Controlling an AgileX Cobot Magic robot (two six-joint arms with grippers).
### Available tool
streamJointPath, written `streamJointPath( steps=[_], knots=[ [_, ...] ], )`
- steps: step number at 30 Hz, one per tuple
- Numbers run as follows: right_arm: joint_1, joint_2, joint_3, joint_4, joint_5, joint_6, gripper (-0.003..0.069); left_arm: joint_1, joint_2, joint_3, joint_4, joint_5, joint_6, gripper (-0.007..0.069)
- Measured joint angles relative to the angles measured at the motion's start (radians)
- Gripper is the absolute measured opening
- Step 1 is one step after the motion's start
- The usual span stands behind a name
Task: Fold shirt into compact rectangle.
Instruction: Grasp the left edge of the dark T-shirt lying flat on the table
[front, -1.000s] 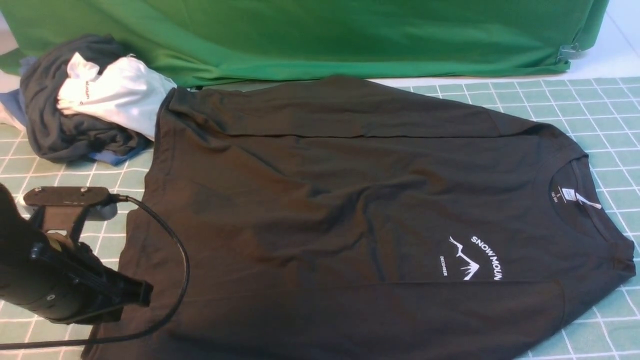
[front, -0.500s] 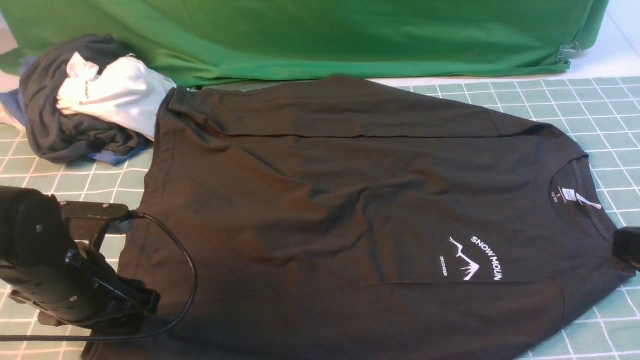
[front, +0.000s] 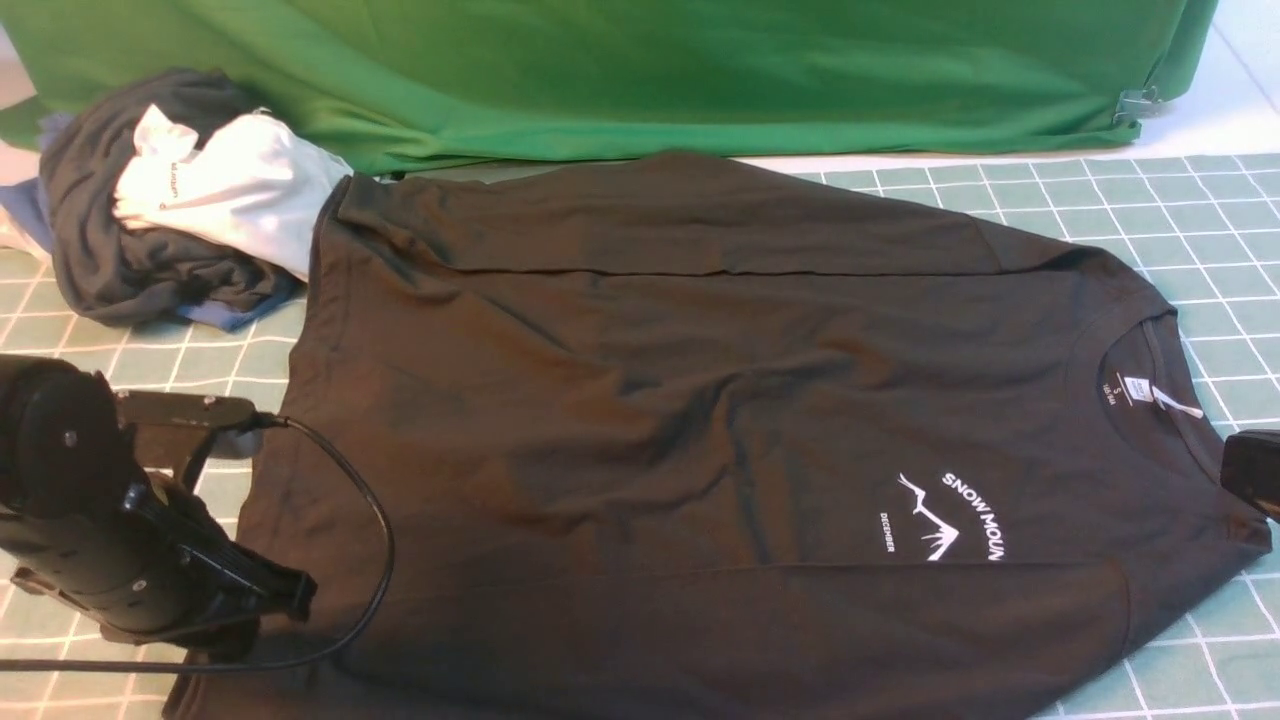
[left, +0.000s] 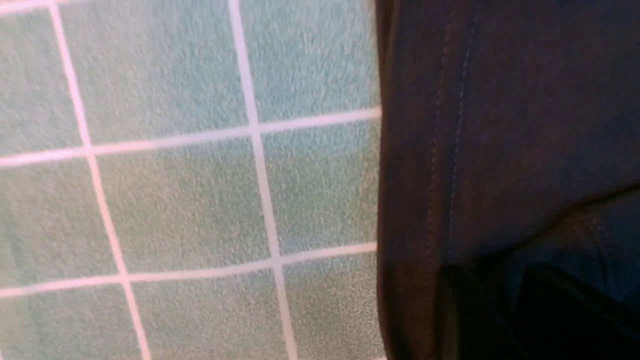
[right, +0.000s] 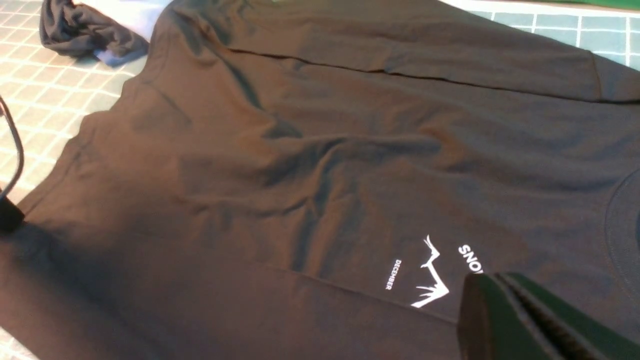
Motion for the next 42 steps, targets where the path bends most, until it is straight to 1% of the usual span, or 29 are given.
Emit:
streamJointPath(
  steps=[8,10,18,30,34,38,42],
  knots=[
    [0.000,0.000,0.000,0.000,-0.001,0.000,0.0009,0.000,-0.001,-0.007,-0.006,0.022,0.019,0.0031],
    [0.000,0.000,0.000,0.000,-0.001,0.000,0.0009,0.000,-0.001,-0.016,-0.006,0.035,0.019,0.0021],
    [0.000,0.000,0.001,0.000,-0.002,0.000,0.0009,0.000,-0.001,-0.077,0.019,0.109,0.021,0.0017],
    [0.000,0.000,0.077,0.000,-0.028,0.000,0.0018,0.000,-0.001,-0.078,0.015,0.126,0.025,0.0020],
    [0.000,0.000,0.084,0.007,-0.051,0.001,0.0019,0.000,-0.001,-0.078,-0.006,0.124,0.027,0.0058],
    [0.000,0.000,0.084,0.011,-0.074,0.001,0.0021,0.000,-0.001,-0.077,-0.030,0.119,0.051,0.0148],
    [0.000,0.000,0.084,0.012,-0.083,0.002,0.0025,0.000,-0.001,-0.062,-0.031,0.099,0.055,0.0262]
  ],
)
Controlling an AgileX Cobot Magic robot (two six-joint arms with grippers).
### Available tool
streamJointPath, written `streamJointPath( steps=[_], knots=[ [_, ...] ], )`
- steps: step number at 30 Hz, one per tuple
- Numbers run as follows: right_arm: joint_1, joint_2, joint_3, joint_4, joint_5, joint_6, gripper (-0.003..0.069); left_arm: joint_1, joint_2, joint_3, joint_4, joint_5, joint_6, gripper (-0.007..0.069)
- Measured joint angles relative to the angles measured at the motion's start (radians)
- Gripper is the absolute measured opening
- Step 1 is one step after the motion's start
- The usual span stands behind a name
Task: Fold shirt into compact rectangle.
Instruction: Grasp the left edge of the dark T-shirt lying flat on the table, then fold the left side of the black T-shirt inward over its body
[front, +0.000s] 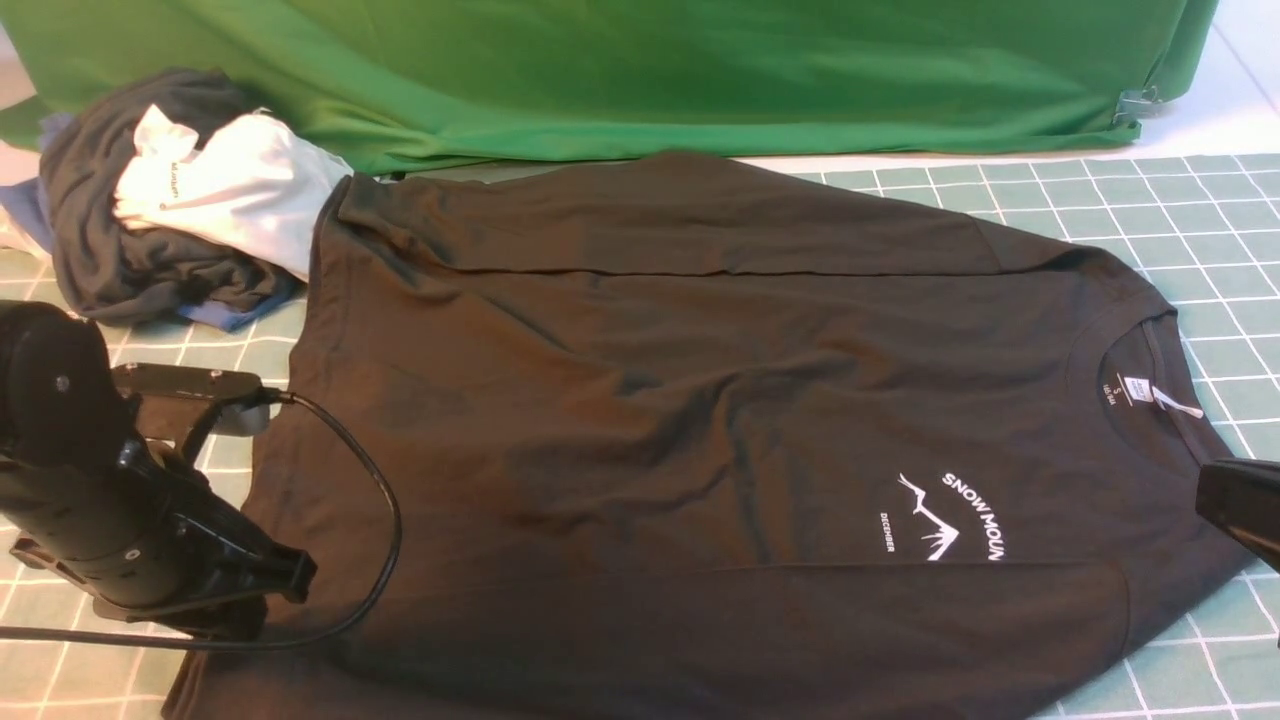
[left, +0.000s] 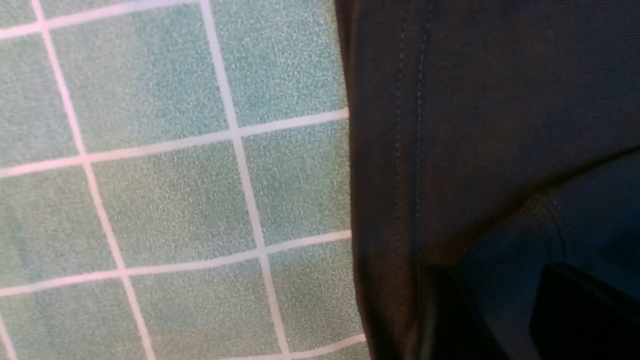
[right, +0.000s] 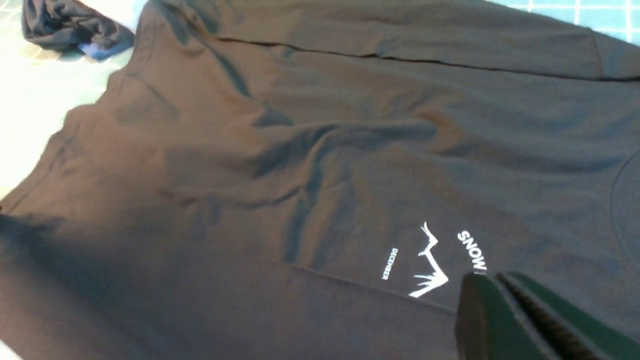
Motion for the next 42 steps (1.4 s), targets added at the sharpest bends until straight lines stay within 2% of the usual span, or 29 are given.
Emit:
streamJointPath(
  steps=[4,10,13,18,22,24,36,42],
  knots=[
    [0.000,0.000,0.000,0.002,-0.005,0.001,0.0029,0.000,0.000,0.018,0.005,-0.038,0.000,0.0300],
    [0.000,0.000,0.000,0.002,-0.006,0.001,0.0033,0.000,0.000,0.021,0.001,-0.060,0.000,0.0272],
    [0.000,0.000,0.000,0.003,-0.006,0.001,0.0037,0.000,0.009,0.021,-0.002,-0.049,0.000,0.0205],
    [0.000,0.000,0.000,0.003,-0.006,0.002,0.0038,0.000,0.055,0.023,-0.002,-0.017,0.000,0.0141],
    [0.000,0.000,0.000,0.003,-0.006,0.002,0.0038,0.000,0.047,0.003,-0.018,-0.003,0.007,0.0041],
    [0.000,0.000,0.000,0.003,-0.006,0.002,0.0039,0.000,0.023,-0.011,-0.025,0.009,0.017,0.0020],
    [0.000,0.000,0.000,0.003,-0.065,-0.001,0.0050,0.000,-0.170,-0.066,-0.038,0.057,0.029,0.0013],
    [0.000,0.012,-0.026,-0.001,-0.086,-0.001,0.0050,0.000,-0.189,-0.230,-0.060,0.108,0.049,0.0013]
  ],
)
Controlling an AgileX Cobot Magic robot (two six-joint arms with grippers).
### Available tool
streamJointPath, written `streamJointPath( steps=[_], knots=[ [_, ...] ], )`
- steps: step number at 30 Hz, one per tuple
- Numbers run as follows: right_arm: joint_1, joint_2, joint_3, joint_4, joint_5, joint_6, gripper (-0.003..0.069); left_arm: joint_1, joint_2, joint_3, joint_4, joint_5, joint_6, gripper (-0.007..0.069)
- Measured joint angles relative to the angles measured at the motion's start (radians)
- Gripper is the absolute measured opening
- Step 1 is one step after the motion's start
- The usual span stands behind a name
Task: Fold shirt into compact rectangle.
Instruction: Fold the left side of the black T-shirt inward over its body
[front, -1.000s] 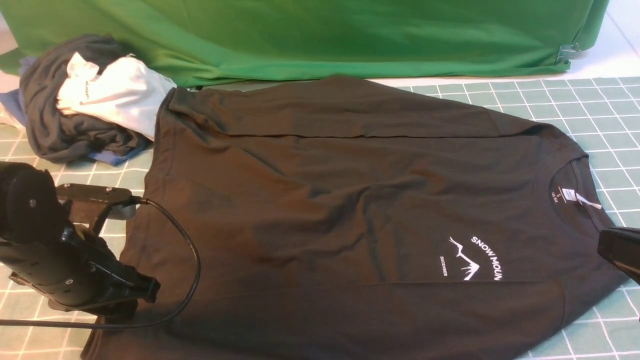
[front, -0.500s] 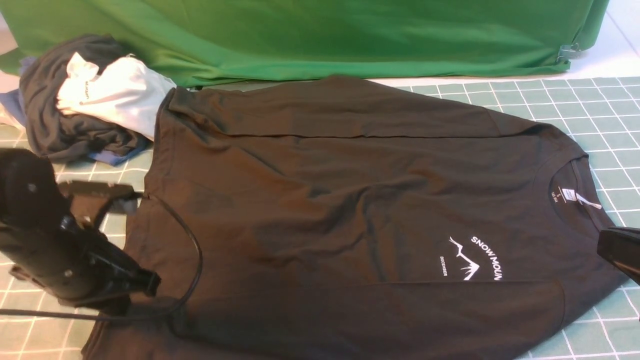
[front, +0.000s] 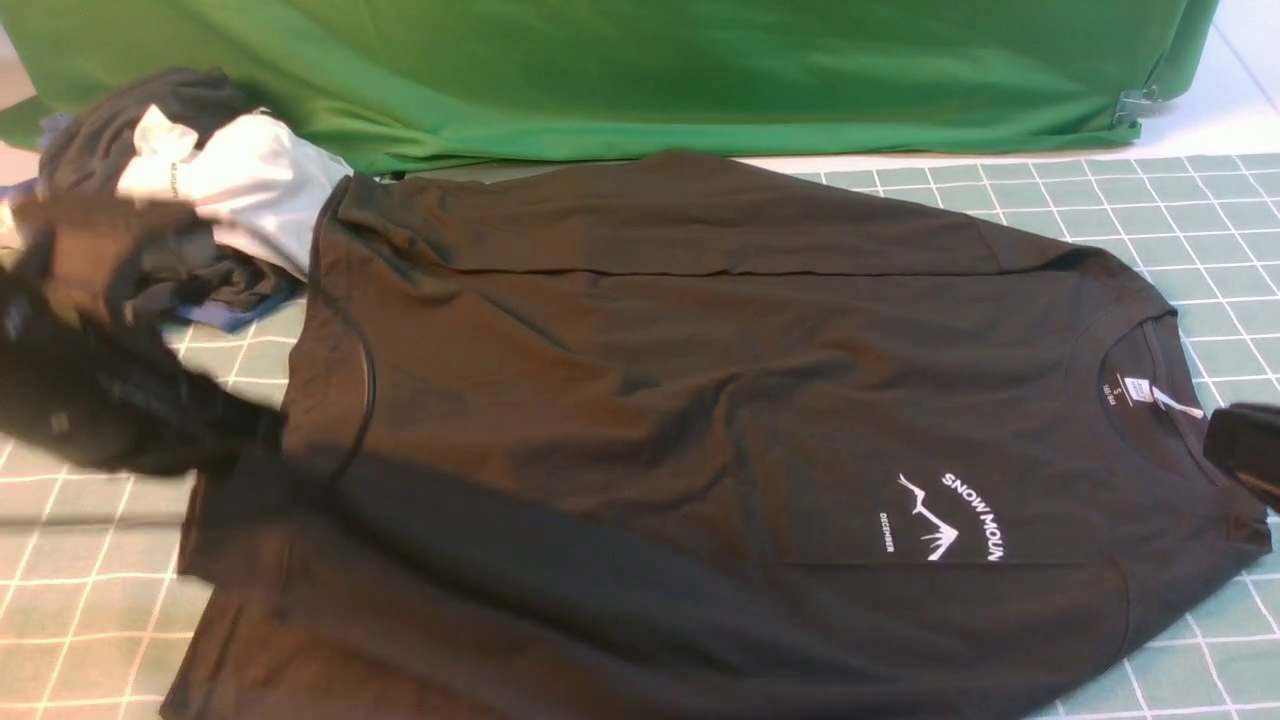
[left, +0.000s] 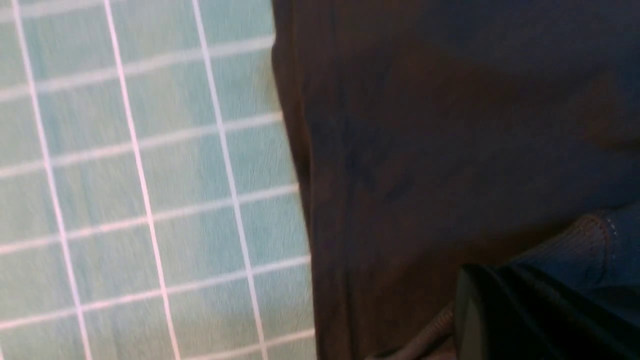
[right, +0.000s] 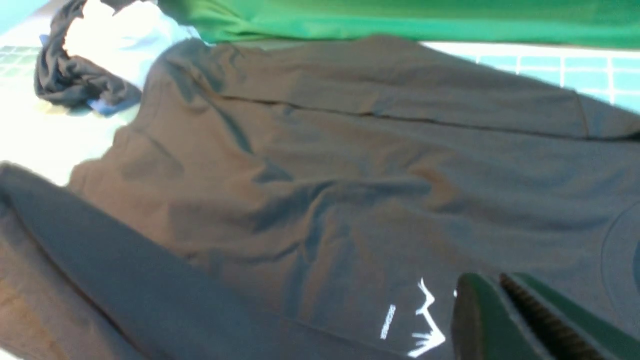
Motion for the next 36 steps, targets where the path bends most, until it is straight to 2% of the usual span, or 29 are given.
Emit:
streamJointPath(
  steps=[10,18,28,36],
  knots=[
    [0.000,0.067,-0.127,-0.044,0.094,-0.001,0.0050,0.000,0.106,-0.243,0.006,0.029,0.003,0.0013],
    [0.000,0.117,-0.317,-0.164,0.391,0.016,0.0050,-0.001,0.348,-0.482,0.085,0.042,-0.004,0.0013],
    [0.000,0.117,-0.337,-0.172,0.444,0.046,0.0050,-0.001,0.610,-0.683,0.152,0.029,-0.008,0.0013],
    [0.000,0.117,-0.338,-0.172,0.447,0.059,0.0050,-0.001,0.693,-0.742,0.179,-0.016,-0.013,0.0014]
  ],
)
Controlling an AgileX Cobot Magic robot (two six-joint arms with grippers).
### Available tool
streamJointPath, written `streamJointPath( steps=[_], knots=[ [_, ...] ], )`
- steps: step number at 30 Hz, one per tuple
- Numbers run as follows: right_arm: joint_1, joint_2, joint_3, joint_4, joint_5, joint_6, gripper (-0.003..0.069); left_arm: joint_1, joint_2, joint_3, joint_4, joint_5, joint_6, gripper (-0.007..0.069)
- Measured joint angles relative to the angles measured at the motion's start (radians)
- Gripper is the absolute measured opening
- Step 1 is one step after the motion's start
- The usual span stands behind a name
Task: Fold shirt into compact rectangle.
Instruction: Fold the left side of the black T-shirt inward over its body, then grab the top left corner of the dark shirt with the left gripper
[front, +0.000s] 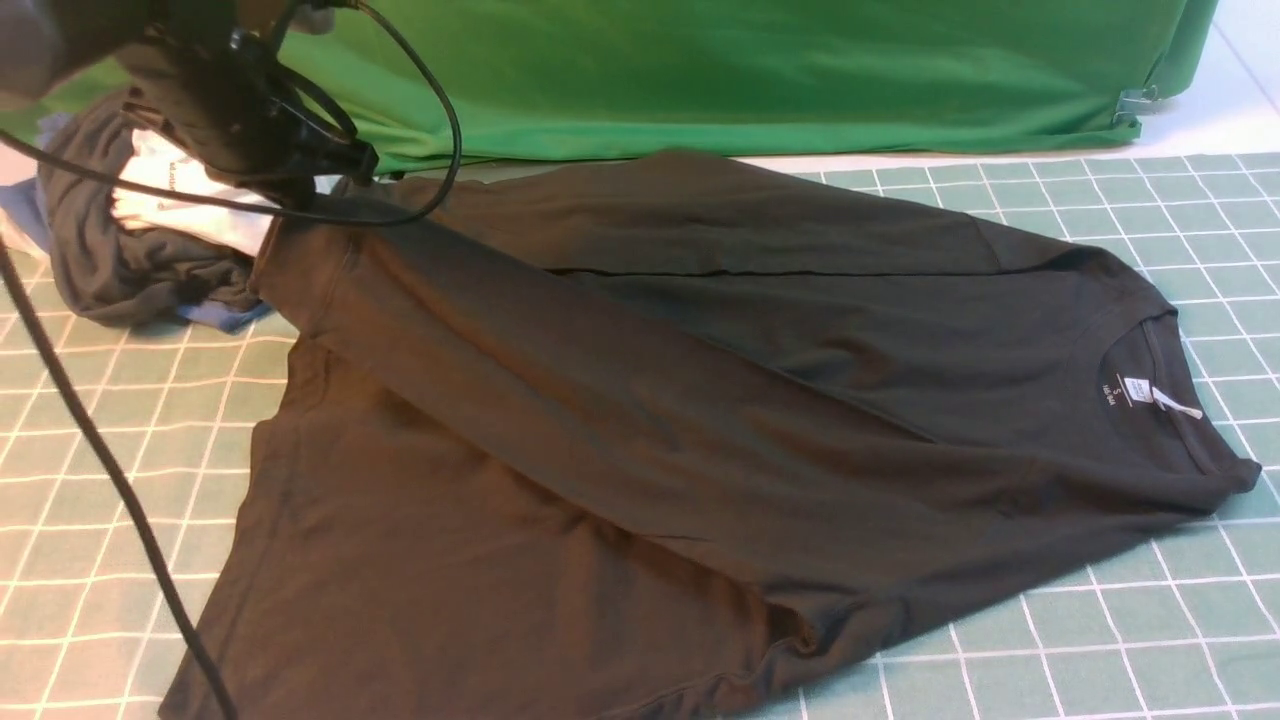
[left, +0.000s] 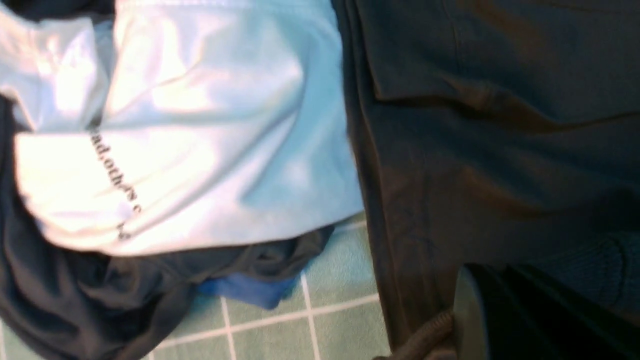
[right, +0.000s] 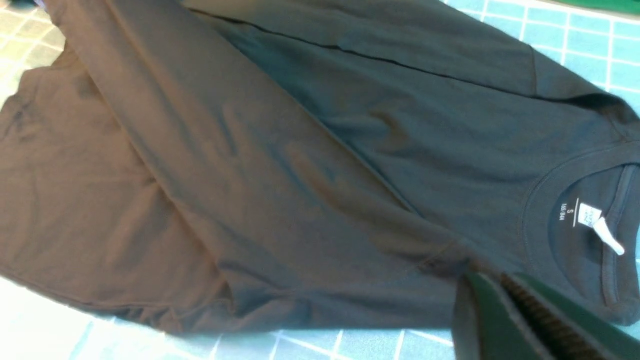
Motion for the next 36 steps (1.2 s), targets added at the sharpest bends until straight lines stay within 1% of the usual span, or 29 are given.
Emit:
streamJointPath(
  steps=[2,5,6,7,8,9,11,12,13,15,18,21,24,27,28,29,30,31,33,36],
  knots=[
    [0.000,0.000,0.000,0.000,0.000,0.005,0.0050,0.000,0.011,0.000,-0.013,-0.008,0.010,0.0019],
    [0.000,0.000,0.000,0.000,0.000,0.016,0.0050,-0.001,0.025,0.000,-0.012,-0.012,0.018,0.0064],
    [0.000,0.000,0.000,0.000,0.000,0.016,0.0050,-0.001,0.026,0.000,-0.011,-0.012,0.018,0.0069],
    [0.000,0.000,0.000,0.000,0.000,0.020,0.0050,-0.001,0.030,0.000,0.012,-0.014,0.016,0.0120],
    [0.000,0.000,0.000,0.000,0.000,0.020,0.0050,-0.001,0.031,0.000,0.025,-0.019,0.012,0.0155],
    [0.000,0.000,0.000,0.000,-0.001,0.020,0.0050,-0.001,0.032,0.000,0.029,-0.020,0.012,0.0162],
    [0.000,0.000,0.000,0.000,-0.001,0.020,0.0050,-0.001,0.034,-0.001,0.055,-0.033,0.009,0.0272],
    [0.000,0.000,0.000,0.000,-0.001,0.020,0.0050,-0.001,0.034,-0.001,0.055,-0.034,0.009,0.0280],
    [0.000,0.000,0.000,0.000,-0.003,0.020,0.0050,-0.001,0.034,-0.001,0.060,-0.042,-0.008,0.0333],
    [0.000,0.000,0.000,0.000,-0.003,0.020,0.0050,-0.001,0.034,-0.001,0.059,-0.066,-0.050,0.0398],
    [0.000,0.000,0.000,0.000,-0.004,0.020,0.0050,-0.001,0.035,-0.001,0.053,-0.121,-0.124,0.0455],
    [0.000,0.000,0.000,0.000,-0.004,0.021,0.0050,-0.001,0.041,-0.003,0.015,-0.175,-0.160,0.0470],
    [0.000,0.000,0.000,0.000,-0.004,0.027,0.0050,-0.001,0.070,-0.009,-0.087,-0.226,-0.170,0.0474],
    [0.000,0.000,0.000,0.000,-0.004,0.033,0.0050,-0.001,0.111,-0.009,-0.156,-0.245,-0.186,0.0475],
    [0.000,0.000,0.000,0.000,-0.004,0.037,0.0050,-0.001,0.125,-0.009,-0.170,-0.245,-0.209,0.0475],
    [0.000,0.000,0.000,0.000,-0.004,0.039,0.0050,-0.001,0.147,-0.009,-0.186,-0.245,-0.262,0.0475],
    [0.000,0.000,0.000,0.000,-0.004,0.040,0.0050,-0.001,0.147,-0.009,-0.187,-0.245,-0.272,0.0475],
    [0.000,0.000,0.000,0.000,-0.004,0.043,0.0050,0.000,0.167,-0.009,-0.195,-0.245,-0.346,0.0475],
    [0.000,0.000,0.000,0.000,-0.004,0.044,0.0050,0.002,0.189,-0.009,-0.208,-0.253,-0.424,0.0475],
    [0.000,0.000,0.000,0.000,-0.005,0.046,0.0050,0.006,0.210,-0.009,-0.258,-0.288,-0.463,0.0475]
  ],
)
